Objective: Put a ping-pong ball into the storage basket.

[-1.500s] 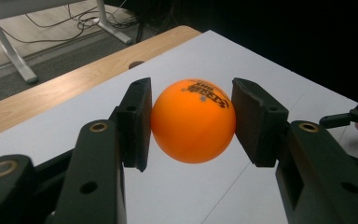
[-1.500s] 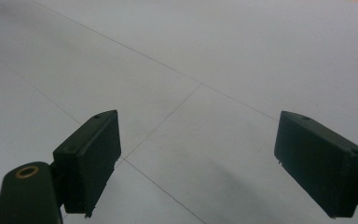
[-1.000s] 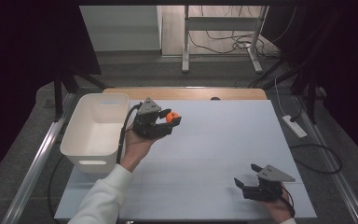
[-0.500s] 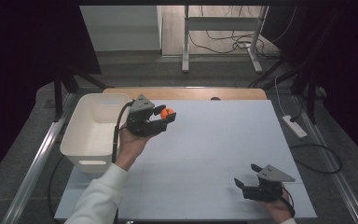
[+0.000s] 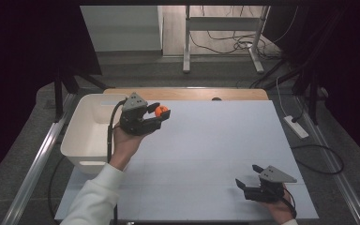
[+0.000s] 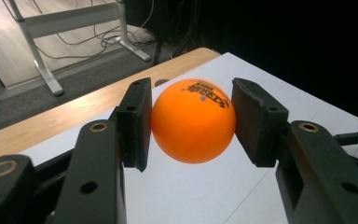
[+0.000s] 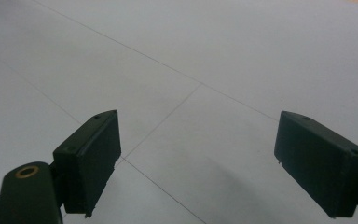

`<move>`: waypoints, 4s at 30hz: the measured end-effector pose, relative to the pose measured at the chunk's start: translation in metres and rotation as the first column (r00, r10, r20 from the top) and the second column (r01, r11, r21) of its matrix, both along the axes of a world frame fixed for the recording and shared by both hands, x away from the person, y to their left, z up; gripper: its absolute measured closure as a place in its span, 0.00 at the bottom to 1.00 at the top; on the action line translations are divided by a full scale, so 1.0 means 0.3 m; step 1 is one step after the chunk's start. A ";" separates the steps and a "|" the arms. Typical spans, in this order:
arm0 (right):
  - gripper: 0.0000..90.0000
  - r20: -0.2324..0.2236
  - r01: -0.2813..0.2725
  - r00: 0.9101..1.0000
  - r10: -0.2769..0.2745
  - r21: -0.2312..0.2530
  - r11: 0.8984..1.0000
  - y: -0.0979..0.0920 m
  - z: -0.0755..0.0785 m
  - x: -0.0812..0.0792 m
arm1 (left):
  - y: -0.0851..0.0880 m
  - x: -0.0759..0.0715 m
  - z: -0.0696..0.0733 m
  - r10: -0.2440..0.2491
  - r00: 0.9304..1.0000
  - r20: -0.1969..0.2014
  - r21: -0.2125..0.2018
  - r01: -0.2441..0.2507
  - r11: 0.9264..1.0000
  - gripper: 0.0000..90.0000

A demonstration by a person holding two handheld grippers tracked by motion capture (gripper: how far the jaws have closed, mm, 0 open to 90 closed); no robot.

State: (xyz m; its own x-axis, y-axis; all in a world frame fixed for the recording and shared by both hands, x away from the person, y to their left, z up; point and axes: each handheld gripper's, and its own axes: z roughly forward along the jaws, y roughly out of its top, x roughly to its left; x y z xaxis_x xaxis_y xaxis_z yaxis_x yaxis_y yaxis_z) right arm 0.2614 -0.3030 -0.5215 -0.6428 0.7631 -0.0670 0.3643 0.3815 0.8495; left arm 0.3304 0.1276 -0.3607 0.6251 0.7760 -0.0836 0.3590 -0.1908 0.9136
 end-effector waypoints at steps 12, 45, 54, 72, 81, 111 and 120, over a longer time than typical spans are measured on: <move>0.16 0.000 0.002 1.000 -0.002 -0.002 1.000 -0.001 0.001 0.001 | 0.045 -0.003 0.007 0.032 0.999 0.002 0.007 -0.032 0.999 0.56; 0.16 0.000 0.010 1.000 -0.010 0.004 1.000 -0.006 0.001 0.002 | 0.186 -0.014 0.009 0.136 0.991 0.003 0.006 -0.136 0.991 0.56; 0.16 0.000 0.015 1.000 -0.015 -0.002 1.000 -0.007 0.000 0.003 | 0.228 -0.019 0.015 0.165 0.986 0.007 -0.007 -0.165 0.986 0.56; 0.16 0.002 0.012 1.000 -0.012 -0.002 1.000 -0.008 -0.002 0.004 | 0.303 -0.019 0.003 0.225 0.974 -0.001 -0.017 -0.225 0.974 0.56; 0.16 0.003 0.013 1.000 -0.013 -0.002 1.000 -0.007 -0.002 0.003 | 0.347 -0.017 -0.014 0.261 0.965 -0.012 -0.019 -0.261 0.965 0.56; 0.16 0.002 0.015 1.000 -0.015 -0.003 1.000 -0.006 -0.002 0.003 | 0.479 -0.005 -0.071 0.370 0.927 -0.060 -0.004 -0.371 0.929 0.56; 0.16 0.000 0.015 1.000 -0.015 -0.006 1.000 -0.006 -0.004 0.004 | 0.480 0.024 -0.086 0.377 0.922 -0.086 0.008 -0.378 0.926 0.56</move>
State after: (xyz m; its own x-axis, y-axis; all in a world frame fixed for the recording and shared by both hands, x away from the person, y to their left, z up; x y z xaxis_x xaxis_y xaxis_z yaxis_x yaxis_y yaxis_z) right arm 0.2627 -0.3047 -0.5227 -0.6311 0.7724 -0.0718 0.3703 0.3813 0.8470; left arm 0.3377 0.2715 -0.3867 0.2762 0.9521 -0.1308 0.4785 -0.0182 0.8779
